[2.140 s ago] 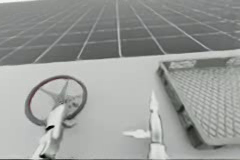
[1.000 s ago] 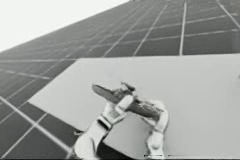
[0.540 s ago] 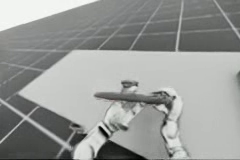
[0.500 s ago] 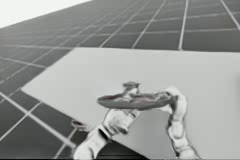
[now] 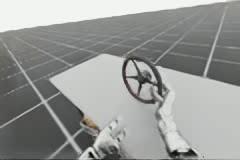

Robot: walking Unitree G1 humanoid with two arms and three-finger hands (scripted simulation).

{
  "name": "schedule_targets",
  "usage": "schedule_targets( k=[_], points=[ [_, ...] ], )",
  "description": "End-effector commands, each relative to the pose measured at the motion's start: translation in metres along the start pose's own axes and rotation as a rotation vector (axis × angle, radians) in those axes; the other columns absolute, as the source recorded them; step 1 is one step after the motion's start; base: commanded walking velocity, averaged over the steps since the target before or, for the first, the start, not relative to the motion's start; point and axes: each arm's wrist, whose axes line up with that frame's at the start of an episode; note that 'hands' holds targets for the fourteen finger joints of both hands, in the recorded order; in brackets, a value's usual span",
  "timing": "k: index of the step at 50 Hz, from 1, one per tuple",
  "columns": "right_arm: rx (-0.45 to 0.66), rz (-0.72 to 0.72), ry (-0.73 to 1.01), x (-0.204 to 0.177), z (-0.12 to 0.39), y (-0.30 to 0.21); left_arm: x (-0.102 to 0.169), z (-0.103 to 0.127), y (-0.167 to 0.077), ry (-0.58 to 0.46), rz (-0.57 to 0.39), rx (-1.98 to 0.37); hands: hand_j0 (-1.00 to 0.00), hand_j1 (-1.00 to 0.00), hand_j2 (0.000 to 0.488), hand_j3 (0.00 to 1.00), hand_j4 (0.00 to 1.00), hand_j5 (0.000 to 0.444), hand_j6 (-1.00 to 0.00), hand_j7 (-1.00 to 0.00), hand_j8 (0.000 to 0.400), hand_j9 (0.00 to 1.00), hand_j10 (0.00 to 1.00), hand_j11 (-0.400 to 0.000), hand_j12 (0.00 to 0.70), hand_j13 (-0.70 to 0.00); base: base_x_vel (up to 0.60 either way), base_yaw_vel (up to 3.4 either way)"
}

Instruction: Pick up and drop off the object

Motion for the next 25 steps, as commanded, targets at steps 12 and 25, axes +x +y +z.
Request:
schedule_targets(
  k=[12,25],
  points=[
    [0.033,0.014,0.069,0.0119,0.0089,0.0088,-0.0008,-0.0029,0.0043,0.001,0.030,0.007,0.00,0.00,0.000,1.00,1.00,0.000,0.00,0.00,0.000,1.00,1.00,-0.400,0.000,-0.700,0.25,1.45],
    [0.033,0.014,0.069,0.0119,0.0089,0.0088,-0.0008,-0.0029,0.0043,0.001,0.030,0.007,0.00,0.00,0.000,1.00,1.00,0.000,0.00,0.00,0.000,1.00,1.00,-0.400,0.000,-0.700,0.31,0.96]
  ],
)
